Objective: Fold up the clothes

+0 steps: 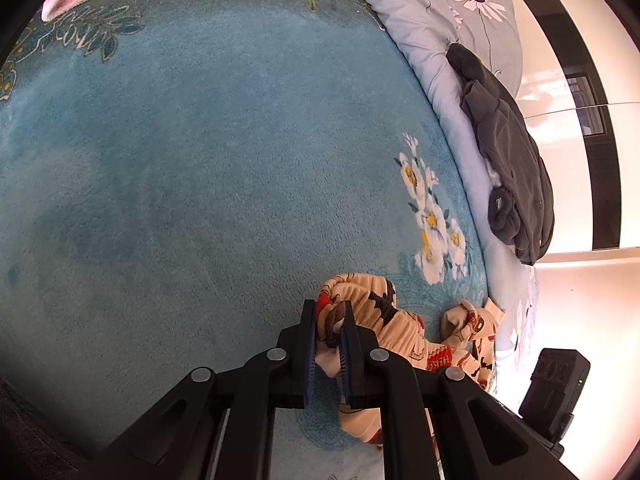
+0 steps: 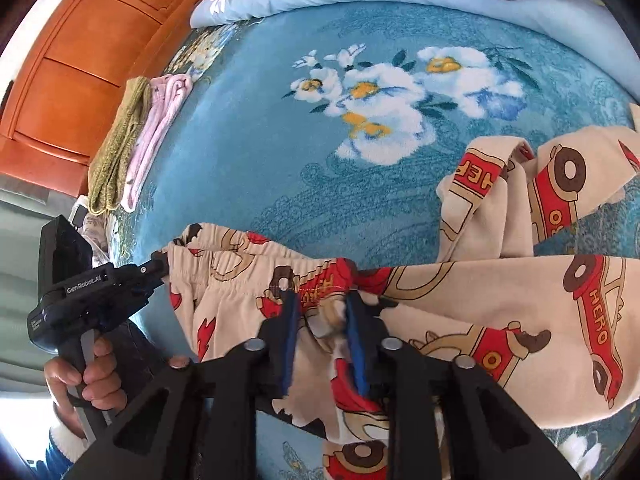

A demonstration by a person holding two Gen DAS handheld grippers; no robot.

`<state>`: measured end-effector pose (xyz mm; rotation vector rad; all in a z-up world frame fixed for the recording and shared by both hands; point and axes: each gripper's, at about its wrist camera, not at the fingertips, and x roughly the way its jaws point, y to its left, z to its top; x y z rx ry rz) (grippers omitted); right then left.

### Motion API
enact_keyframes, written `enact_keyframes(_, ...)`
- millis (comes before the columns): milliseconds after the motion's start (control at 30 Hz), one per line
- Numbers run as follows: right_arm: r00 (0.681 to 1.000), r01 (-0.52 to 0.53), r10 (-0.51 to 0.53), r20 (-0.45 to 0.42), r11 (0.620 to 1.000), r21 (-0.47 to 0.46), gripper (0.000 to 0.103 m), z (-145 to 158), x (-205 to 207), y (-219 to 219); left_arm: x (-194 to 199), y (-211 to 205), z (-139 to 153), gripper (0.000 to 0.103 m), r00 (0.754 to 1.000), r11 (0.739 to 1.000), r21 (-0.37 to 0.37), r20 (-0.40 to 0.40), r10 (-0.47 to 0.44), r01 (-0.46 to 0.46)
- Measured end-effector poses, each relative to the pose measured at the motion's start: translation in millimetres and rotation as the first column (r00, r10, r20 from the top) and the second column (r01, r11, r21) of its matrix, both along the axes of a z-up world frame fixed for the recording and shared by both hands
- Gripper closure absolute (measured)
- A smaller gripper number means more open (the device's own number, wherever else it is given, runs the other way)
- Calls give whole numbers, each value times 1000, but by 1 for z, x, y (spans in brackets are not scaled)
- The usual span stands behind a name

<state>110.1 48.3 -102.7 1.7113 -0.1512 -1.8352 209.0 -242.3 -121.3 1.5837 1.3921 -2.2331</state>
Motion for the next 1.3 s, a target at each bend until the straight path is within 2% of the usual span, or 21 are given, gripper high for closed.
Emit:
enact_keyframes(133, 986, 3, 0, -167, 1000, 17, 96, 44, -9, -4, 2, 0, 9, 92, 999, 1000, -9, -52, 3, -3)
enact_keyframes(233, 953, 11, -1, -304, 999, 33, 98, 80, -19, -7, 5, 3, 19, 92, 993, 1000, 3, -117, -5, 5)
enact_keyframes(333, 900, 22, 1, -436, 999, 49, 100, 116, -29, -10, 7, 13, 37, 92, 969, 997, 43, -242, -49, 61)
enact_keyframes(467, 802, 40, 8, -597, 997, 66, 101, 165, -41, -14, 14, 25, 68, 92, 913, 991, 39, -394, -103, 129)
enact_keyframes(500, 784, 35, 14, -621, 997, 66, 101, 174, -46, -20, 14, 25, 70, 92, 912, 992, 26, -397, -102, 122)
enact_keyframes(567, 772, 1, 34, -635, 999, 55, 101, 183, -58, -42, 15, 14, 68, 92, 924, 997, 26, -377, -61, 77)
enact_keyframes(667, 777, -55, 88, -624, 996, 73, 101, 173, -72, -81, 20, -20, 52, 92, 948, 997, 59, -310, 68, -52)
enact_keyframes(733, 794, -85, 117, -596, 993, 82, 101, 156, -81, -106, 24, -45, 39, 93, 950, 985, 93, -262, 168, -148)
enact_keyframes(767, 806, -95, 125, -578, 992, 82, 101, 147, -84, -118, 26, -55, 35, 98, 944, 977, 97, -254, 209, -190)
enact_keyframes(800, 819, -105, 134, -558, 991, 83, 101, 136, -88, -131, 29, -66, 31, 99, 937, 968, 101, -247, 248, -230)
enact_keyframes(900, 851, -143, 176, -496, 984, 104, 101, 110, -96, -173, 31, -90, 22, 99, 916, 947, 109, -241, 320, -302)
enact_keyframes(967, 858, -171, 212, -468, 977, 130, 101, 96, -101, -200, 31, -97, 11, 99, 909, 934, 138, -221, 353, -329)
enact_keyframes(1000, 859, -182, 228, -459, 973, 145, 101, 90, -103, -211, 31, -99, 5, 99, 908, 929, 154, -209, 363, -336)
enact_keyframes(1100, 857, -203, 266, -441, 961, 185, 101, 75, -110, -240, 25, -98, -8, 98, 926, 933, 180, -163, 341, -312)
enact_keyframes(1300, 861, -201, 275, -428, 957, 210, 101, 71, -120, -249, -14, -77, -35, 88, 977, 965, 169, -40, 211, -202)
